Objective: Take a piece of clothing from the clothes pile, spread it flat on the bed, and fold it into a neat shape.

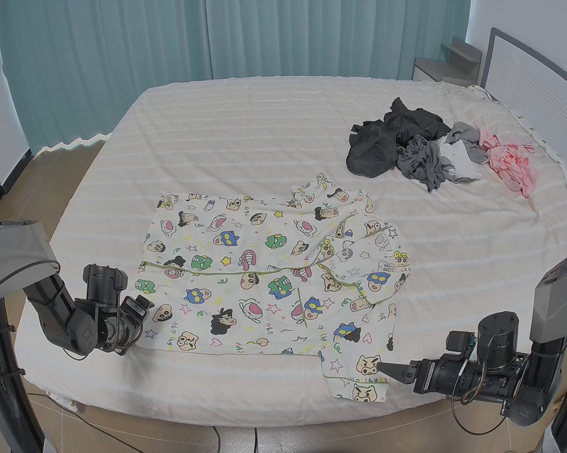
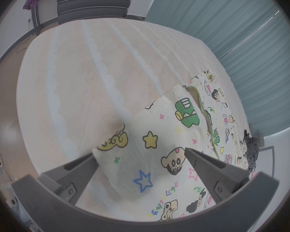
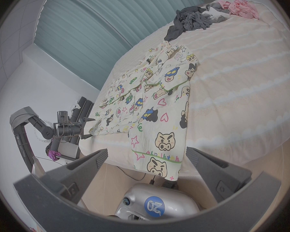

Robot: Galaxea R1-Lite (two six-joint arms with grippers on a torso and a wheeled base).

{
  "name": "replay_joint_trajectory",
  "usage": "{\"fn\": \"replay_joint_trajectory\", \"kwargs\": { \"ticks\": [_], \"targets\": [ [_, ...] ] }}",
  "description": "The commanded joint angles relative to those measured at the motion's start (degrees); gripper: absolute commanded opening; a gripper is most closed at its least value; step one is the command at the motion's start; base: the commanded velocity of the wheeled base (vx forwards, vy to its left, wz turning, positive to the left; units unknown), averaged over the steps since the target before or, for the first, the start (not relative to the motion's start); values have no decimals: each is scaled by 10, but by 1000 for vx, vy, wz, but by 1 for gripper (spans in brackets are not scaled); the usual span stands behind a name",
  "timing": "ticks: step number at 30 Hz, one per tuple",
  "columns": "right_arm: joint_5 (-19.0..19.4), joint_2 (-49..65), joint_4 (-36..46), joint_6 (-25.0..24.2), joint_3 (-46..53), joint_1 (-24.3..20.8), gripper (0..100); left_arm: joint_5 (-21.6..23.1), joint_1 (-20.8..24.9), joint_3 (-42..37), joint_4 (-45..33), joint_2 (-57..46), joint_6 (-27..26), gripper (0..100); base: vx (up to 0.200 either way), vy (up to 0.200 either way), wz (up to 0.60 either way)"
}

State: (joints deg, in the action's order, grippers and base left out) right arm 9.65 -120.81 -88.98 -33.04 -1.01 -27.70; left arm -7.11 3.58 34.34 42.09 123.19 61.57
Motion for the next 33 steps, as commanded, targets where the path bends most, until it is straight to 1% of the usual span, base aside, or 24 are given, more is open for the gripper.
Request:
{"fn": "replay_joint_trajectory", "kwargs": {
  "ticks": [1,4,8,9,14,18,23,26,33],
  "targets": [
    [0,-2,-8,0,10,-1,100,-5,4,31,-29,12,-1,100,0,0,0],
    [0,-3,-8,0,10,-1,100,-6,5,49,-54,22,-1,100,0,0,0],
    [0,-5,-8,1,10,-1,100,-21,5,68,-88,36,-1,100,0,0,0],
    [0,-5,-8,1,10,-1,100,-21,5,68,-88,36,-1,0,0,0,0],
    [5,-14,-8,3,10,-1,100,-26,15,68,-90,35,-1,0,0,0,0],
    [5,-51,-8,10,10,-3,100,-26,18,64,-90,26,-1,0,0,0,0],
    [4,-93,-8,17,10,-21,100,-28,19,41,-86,11,-2,0,0,0,0],
    [5,-116,-8,18,5,-33,100,-26,17,20,-86,-26,-8,0,0,0,0],
    [6,-116,-8,17,-18,-33,100,-26,19,-27,-84,-80,-22,0,0,0,0]
  ]
}}
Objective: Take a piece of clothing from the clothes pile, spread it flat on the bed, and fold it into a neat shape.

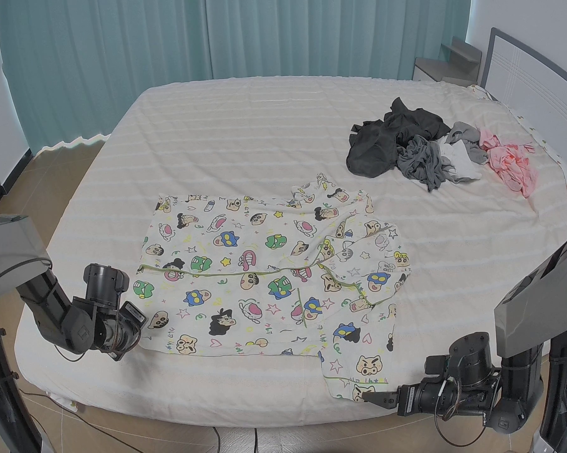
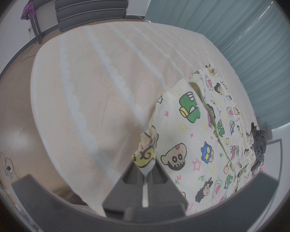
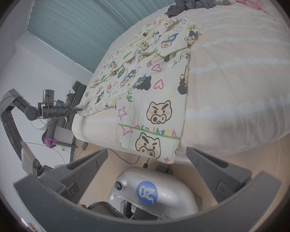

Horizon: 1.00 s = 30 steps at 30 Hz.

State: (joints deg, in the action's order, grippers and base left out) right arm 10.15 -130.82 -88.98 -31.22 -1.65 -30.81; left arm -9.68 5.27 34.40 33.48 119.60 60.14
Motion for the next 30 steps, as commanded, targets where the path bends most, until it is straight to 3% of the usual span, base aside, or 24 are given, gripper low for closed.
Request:
{"fn": "replay_joint_trajectory", "kwargs": {
  "ticks": [1,9,30],
  "targets": [
    [4,-24,-8,-2,-22,-3,100,0,4,-34,2,-53,-9,0,0,0,0],
    [11,-48,-5,-1,-59,-10,100,0,3,-38,1,-82,-9,0,0,0,0],
    [8,-13,114,-1,-93,12,100,4,4,-50,2,-103,-7,0,0,0,0]
  ]
}}
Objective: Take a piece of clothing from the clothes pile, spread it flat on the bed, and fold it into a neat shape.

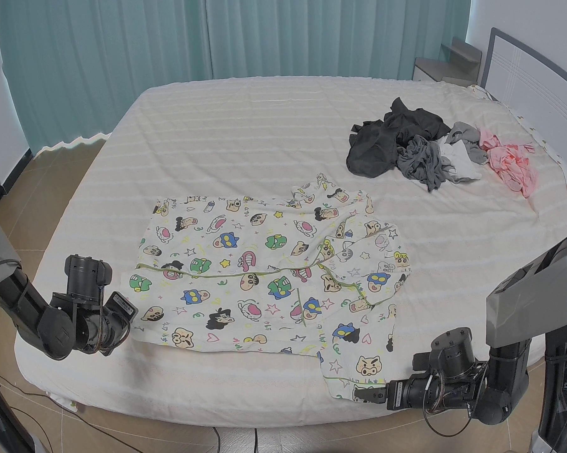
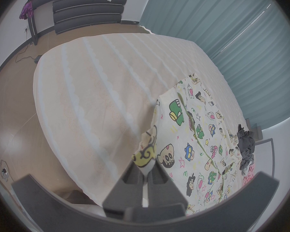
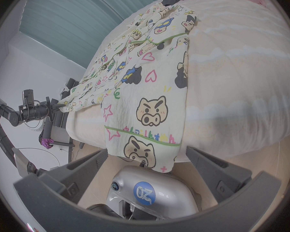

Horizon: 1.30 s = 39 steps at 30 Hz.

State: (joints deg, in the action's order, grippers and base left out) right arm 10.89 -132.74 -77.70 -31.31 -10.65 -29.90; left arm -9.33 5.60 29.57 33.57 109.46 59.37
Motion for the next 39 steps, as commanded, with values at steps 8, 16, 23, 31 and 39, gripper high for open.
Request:
{"fn": "replay_joint_trajectory", "kwargs": {
  "ticks": [8,16,23,31,39],
  "targets": [
    [16,9,109,-1,-105,-11,100,0,0,-4,1,-1,2,0,0,0,0],
    [14,30,168,-1,-122,-10,100,2,0,-10,1,0,2,0,0,0,0],
    [-5,33,168,-10,-133,-16,100,2,1,-9,1,-1,2,0,0,0,0],
    [-11,35,176,-13,-126,-16,0,-1,1,-5,1,-2,-1,0,0,0,0],
    [-11,68,188,-8,-81,-14,0,-1,1,-10,1,-2,0,0,0,0,0]
  ]
}}
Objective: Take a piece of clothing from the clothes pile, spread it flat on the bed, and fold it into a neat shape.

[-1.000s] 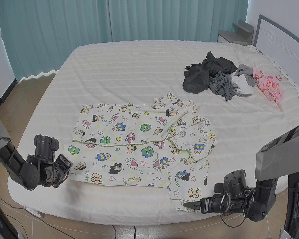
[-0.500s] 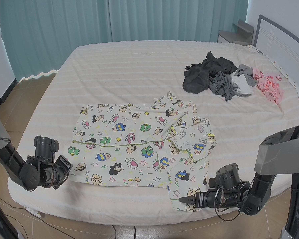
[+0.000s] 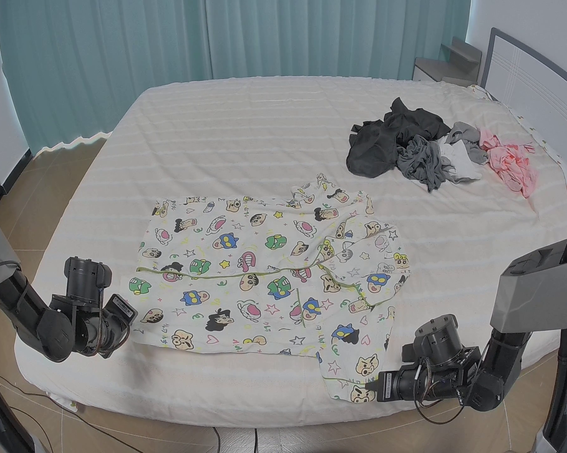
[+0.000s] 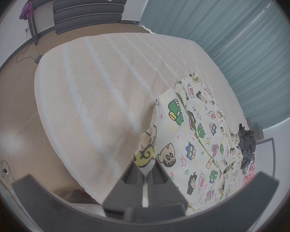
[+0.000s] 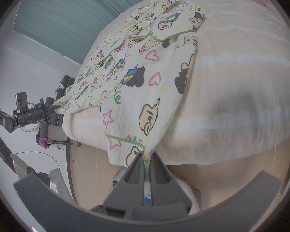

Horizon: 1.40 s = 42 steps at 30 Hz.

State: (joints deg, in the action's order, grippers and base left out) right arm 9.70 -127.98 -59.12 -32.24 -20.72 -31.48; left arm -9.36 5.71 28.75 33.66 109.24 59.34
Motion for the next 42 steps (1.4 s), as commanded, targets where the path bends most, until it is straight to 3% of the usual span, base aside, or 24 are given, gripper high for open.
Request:
{"fn": "replay_joint_trajectory", "kwargs": {
  "ticks": [1,12,25,36,42],
  "targets": [
    [1,22,2,2,24,2,0,0,0,-3,-1,0,1,0,0,0,0],
    [7,57,-31,14,89,-1,0,-1,14,-33,0,-21,0,0,0,0,0],
    [22,30,-192,14,207,-5,0,-1,26,-71,-3,-44,-8,0,0,0,0],
    [22,36,-180,4,207,-32,0,-1,26,-104,-2,-44,-19,0,0,0,0],
    [22,90,-108,5,207,-50,0,0,26,-123,-2,-46,-31,0,0,0,0]
  ]
}}
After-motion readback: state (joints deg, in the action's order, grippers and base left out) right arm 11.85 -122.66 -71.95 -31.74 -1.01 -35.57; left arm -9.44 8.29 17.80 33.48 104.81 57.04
